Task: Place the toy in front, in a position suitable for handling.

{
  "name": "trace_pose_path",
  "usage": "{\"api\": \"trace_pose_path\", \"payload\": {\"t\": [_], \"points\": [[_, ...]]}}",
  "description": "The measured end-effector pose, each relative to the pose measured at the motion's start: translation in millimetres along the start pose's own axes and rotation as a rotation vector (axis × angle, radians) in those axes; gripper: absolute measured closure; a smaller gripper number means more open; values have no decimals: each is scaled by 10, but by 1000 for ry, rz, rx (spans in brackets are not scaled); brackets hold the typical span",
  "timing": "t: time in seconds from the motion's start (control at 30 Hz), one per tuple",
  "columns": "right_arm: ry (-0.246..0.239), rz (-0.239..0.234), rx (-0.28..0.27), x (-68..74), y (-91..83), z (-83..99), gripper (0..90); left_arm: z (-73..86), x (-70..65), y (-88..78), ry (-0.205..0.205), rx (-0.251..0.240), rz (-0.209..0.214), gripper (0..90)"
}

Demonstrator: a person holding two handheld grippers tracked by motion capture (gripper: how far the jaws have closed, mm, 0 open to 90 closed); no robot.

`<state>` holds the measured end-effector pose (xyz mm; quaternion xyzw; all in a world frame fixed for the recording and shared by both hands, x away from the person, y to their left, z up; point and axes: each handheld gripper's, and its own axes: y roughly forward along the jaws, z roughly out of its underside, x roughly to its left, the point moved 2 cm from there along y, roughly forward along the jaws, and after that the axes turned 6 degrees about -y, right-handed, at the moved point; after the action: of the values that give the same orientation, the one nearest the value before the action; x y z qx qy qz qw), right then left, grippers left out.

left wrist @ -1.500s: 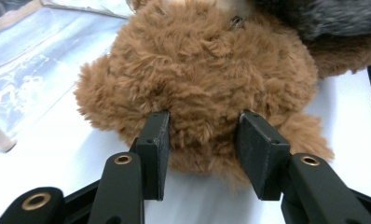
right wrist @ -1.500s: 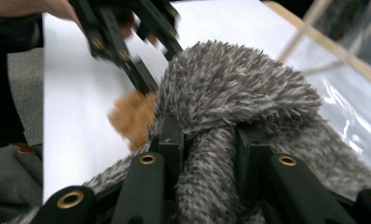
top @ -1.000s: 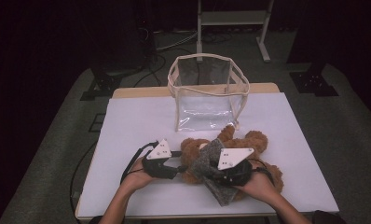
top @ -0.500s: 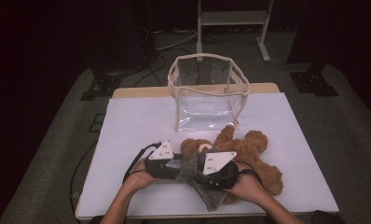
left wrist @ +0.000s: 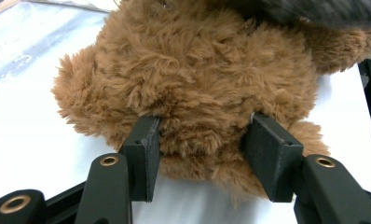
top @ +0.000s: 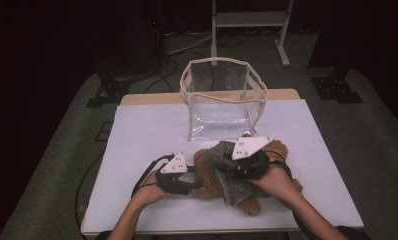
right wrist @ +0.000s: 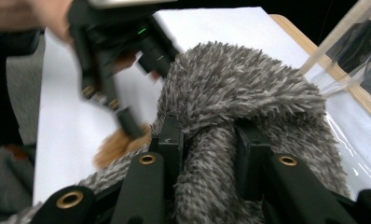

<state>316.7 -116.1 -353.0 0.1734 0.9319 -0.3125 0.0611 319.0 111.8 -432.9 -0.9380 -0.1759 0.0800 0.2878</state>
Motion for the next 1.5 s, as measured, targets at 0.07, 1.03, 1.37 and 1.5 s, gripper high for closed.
{"api": "trace_pose_path", "payload": {"t": [0.07,1.03,1.37,1.5], "points": [[47,-36,18,-91,74,2,675,0,5,-8,-3,0,-6,446],[130,-113,155,-488,429,9,678,-49,-165,-1,102,-3,27,410],[129,-112,144,-506,413,-1,677,-59,-168,20,103,5,28,411],[105,-135,150,-459,578,-59,677,-45,-162,14,107,20,23,404]]}}
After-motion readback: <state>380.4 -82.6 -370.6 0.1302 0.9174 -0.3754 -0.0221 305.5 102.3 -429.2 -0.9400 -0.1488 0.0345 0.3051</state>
